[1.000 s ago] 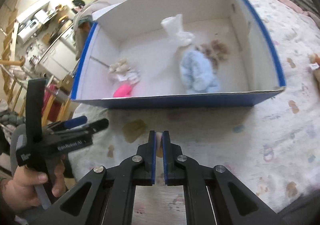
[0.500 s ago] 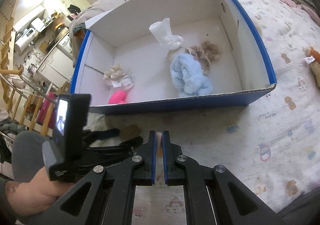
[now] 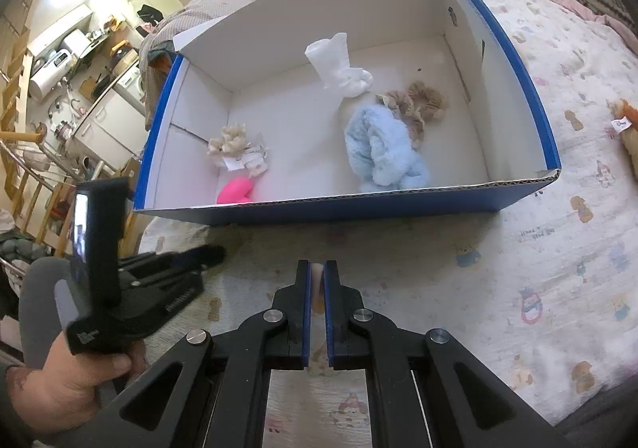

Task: Organize soft objects
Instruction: 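Carry the orange tube and tan cardboard piece over the box with both tools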

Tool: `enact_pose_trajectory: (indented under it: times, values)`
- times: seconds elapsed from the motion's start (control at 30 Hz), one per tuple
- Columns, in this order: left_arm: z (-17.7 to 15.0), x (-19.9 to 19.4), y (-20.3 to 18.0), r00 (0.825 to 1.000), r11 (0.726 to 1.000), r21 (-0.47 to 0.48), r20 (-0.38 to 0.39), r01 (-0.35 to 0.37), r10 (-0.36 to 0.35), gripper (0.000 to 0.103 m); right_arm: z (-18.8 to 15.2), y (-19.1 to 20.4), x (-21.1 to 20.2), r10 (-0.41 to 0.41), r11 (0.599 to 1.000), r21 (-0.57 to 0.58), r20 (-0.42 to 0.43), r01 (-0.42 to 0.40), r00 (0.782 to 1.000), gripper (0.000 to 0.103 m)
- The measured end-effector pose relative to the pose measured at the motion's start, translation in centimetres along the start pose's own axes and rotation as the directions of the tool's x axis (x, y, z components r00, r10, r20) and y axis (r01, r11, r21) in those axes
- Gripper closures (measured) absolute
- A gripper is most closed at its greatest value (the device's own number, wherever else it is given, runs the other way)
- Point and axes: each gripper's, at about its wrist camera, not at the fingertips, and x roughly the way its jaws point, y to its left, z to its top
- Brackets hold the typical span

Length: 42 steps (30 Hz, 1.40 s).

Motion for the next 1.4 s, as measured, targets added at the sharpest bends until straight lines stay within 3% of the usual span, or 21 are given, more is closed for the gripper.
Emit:
enact_pose_trajectory:
  times: [0.37, 0.5, 0.87, 1.07, 1.27, 1.4]
  values:
    - [-0.3, -1.8, 4.4, 1.000, 0.992, -0.120, -0.004, -0.024, 0.023, 0.094, 0.0, 0.2, -0.3, 0.005, 1.000, -0.007, 0.010, -0.005, 1.000, 0.096]
    - [-0.7, -3.6, 5.2, 1.000, 0.988, -0.152, 0.004, 0.018, -0.018, 0.094, -0.1, 0.4, -1.2, 0.017, 1.000, -0.012, 0.027, -0.017, 0.999, 0.096]
    - [-2.2, -11.7, 5.8, 0.983, 0.990, -0.136, 0.181, 0.047, -0.022, 0.094, 1.5, 0.0, -6.0, 0.093, 0.995, 0.009, 0.140, -0.095, 0.986, 0.096]
    - [0.1, -12.9, 7.2, 0.968, 0.980, -0.173, 0.245, 0.095, -0.051, 0.094, 4.1, -0.1, -7.9, 0.098, 0.995, -0.007, 0.197, -0.098, 0.976, 0.096]
    - [3.5, -15.1, 6.2, 0.940, 0.979, -0.144, 0.328, 0.145, -0.091, 0.094, 7.4, -0.2, -9.0, 0.105, 0.994, -0.021, 0.249, -0.103, 0.963, 0.096]
    - [5.7, -15.2, 5.1, 0.933, 0.980, -0.119, 0.341, 0.159, -0.110, 0.094, 9.3, -0.3, -8.6, 0.109, 0.994, -0.023, 0.265, -0.107, 0.958, 0.096]
